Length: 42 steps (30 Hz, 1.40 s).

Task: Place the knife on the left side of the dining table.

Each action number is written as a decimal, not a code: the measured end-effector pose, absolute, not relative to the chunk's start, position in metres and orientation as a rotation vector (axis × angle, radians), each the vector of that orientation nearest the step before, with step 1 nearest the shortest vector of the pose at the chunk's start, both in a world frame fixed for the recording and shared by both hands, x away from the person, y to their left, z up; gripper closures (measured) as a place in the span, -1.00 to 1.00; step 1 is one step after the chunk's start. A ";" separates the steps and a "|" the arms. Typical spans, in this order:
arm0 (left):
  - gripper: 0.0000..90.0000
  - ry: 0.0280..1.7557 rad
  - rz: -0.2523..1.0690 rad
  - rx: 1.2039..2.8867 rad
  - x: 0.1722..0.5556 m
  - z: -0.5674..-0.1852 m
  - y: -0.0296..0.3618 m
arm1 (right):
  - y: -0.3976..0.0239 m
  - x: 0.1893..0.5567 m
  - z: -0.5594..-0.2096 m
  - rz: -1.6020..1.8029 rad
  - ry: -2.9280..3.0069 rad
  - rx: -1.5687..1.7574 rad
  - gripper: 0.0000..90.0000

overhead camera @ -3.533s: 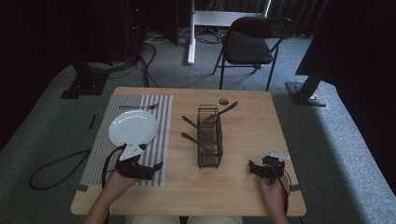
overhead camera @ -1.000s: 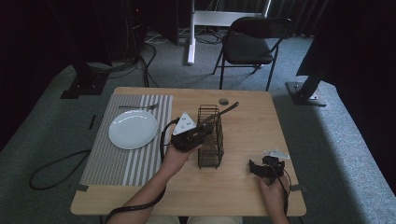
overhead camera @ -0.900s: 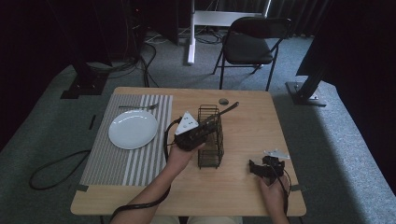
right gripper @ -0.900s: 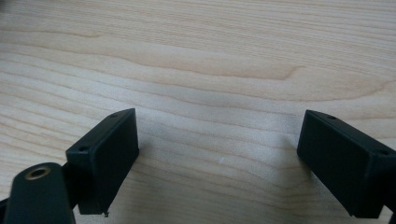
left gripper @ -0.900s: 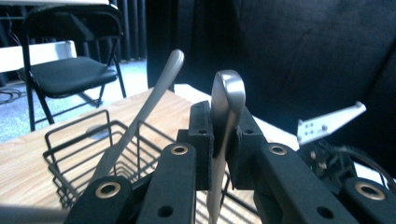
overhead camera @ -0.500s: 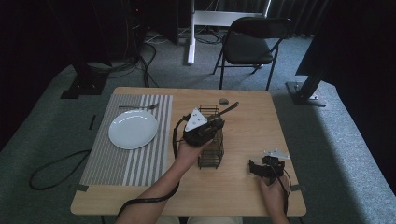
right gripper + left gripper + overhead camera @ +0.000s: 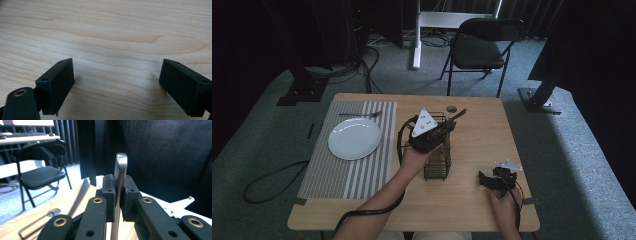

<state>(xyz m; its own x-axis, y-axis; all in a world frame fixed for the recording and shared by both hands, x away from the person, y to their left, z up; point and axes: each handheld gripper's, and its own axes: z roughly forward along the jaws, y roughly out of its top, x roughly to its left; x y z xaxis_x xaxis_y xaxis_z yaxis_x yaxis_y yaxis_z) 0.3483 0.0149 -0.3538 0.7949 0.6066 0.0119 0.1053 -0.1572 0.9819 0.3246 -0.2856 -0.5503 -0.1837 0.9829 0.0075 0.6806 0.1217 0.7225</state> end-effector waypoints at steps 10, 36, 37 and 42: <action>0.87 0.526 0.495 1.654 0.328 -0.317 0.036 | -0.286 0.325 -0.550 0.829 1.926 1.605 -0.74; 0.86 0.686 0.665 1.558 0.288 -0.291 0.134 | -0.285 0.325 -0.550 0.830 1.923 1.606 -0.74; 0.86 0.686 0.665 1.558 0.288 -0.291 0.134 | -0.285 0.325 -0.550 0.830 1.924 1.605 -0.74; 0.86 0.754 0.692 1.549 0.287 -0.307 0.156 | -0.285 0.325 -0.550 0.830 1.923 1.607 -0.74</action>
